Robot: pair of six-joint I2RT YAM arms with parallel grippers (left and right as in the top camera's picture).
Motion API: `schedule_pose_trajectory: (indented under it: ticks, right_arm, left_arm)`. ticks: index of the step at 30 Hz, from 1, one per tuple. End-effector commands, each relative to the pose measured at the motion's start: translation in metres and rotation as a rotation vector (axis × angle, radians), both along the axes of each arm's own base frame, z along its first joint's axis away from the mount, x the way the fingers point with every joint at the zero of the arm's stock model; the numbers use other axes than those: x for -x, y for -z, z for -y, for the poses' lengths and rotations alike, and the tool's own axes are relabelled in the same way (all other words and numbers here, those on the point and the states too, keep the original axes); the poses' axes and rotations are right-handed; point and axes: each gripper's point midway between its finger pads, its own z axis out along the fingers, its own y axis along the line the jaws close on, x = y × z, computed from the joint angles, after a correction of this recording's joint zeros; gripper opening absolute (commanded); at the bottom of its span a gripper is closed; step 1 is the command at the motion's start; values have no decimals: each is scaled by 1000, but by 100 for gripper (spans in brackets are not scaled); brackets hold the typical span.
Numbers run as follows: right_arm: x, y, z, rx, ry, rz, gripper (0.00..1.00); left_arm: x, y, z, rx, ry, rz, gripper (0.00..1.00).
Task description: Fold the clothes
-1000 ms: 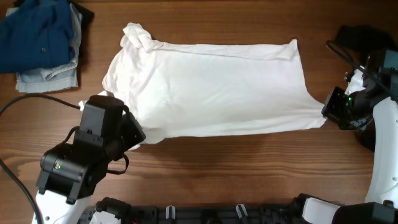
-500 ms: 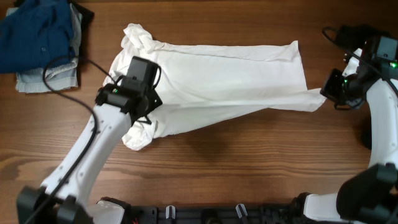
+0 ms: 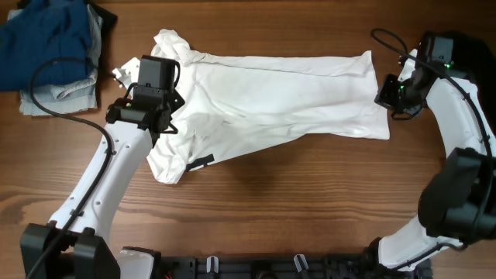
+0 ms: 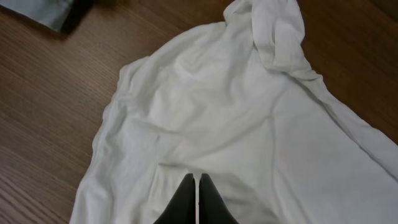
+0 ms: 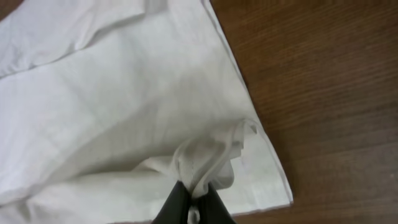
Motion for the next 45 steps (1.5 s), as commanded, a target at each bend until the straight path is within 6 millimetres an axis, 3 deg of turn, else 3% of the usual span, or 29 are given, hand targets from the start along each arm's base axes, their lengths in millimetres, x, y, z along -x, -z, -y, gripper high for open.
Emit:
schedule_pose_trajectory:
  ticks: [1, 8, 10, 15, 17, 19, 23, 32, 41, 45]
  right_arm:
    - [-5, 18, 0, -10, 10, -19, 4]
    - [-26, 26, -11, 1, -26, 37, 4]
    - [-31, 30, -19, 2, -45, 45, 4]
    - [-34, 31, -27, 2, -62, 49, 3]
    - [-33, 32, -27, 2, -63, 44, 4]
    - [-32, 32, -27, 1, -63, 38, 4]
    - [-31, 33, -27, 0, -63, 35, 4]
    - [-29, 33, -27, -1, -63, 29, 4]
    - [-29, 33, -27, -1, -63, 29, 4]
    - [-29, 33, -27, -1, -63, 28, 4]
  left_arm:
    - [-5, 15, -4, -57, 27, -43, 4]
    - [-5, 43, -3, -69, 32, -120, 4]
    - [-5, 47, 11, -44, 150, -147, 5]
    - [1, 60, 48, 10, 483, -213, 33]
    - [11, 72, 58, 28, 597, -268, 34]
    - [24, 85, 56, 29, 628, -340, 31]
    - [42, 103, 64, 62, 737, -436, 34]
    - [37, 111, 56, 15, 719, -445, 44]
    - [45, 125, 53, 15, 714, -503, 33]
    - [48, 137, 46, -10, 694, -550, 13]
